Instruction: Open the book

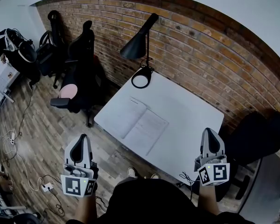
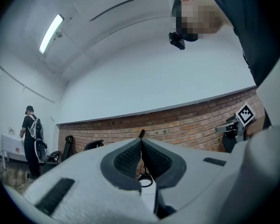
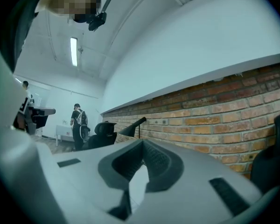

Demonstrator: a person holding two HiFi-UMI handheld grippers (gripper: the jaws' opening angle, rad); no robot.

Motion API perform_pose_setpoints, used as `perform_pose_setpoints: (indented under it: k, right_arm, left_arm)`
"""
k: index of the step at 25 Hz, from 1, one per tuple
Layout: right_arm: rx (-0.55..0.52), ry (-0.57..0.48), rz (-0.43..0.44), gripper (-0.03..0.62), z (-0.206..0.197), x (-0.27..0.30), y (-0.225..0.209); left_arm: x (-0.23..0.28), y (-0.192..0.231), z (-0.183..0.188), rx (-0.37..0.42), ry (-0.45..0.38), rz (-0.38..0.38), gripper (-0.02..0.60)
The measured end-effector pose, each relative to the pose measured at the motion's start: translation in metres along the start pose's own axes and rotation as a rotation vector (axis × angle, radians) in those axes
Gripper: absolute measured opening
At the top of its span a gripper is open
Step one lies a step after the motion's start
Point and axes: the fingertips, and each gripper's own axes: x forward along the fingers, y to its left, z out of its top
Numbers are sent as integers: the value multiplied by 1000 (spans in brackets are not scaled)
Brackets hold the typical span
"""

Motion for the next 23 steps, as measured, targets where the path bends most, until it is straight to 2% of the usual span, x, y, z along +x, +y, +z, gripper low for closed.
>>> perform_pose_setpoints:
  k: [7, 23]
  right_arm:
    - [15, 1, -3, 11, -2, 3, 2]
    - [26, 5, 5, 11, -6, 14, 4]
  left_arm:
    - [2, -5, -10, -27, 37, -6, 26]
    - [15, -6, -17, -41, 34, -14, 26]
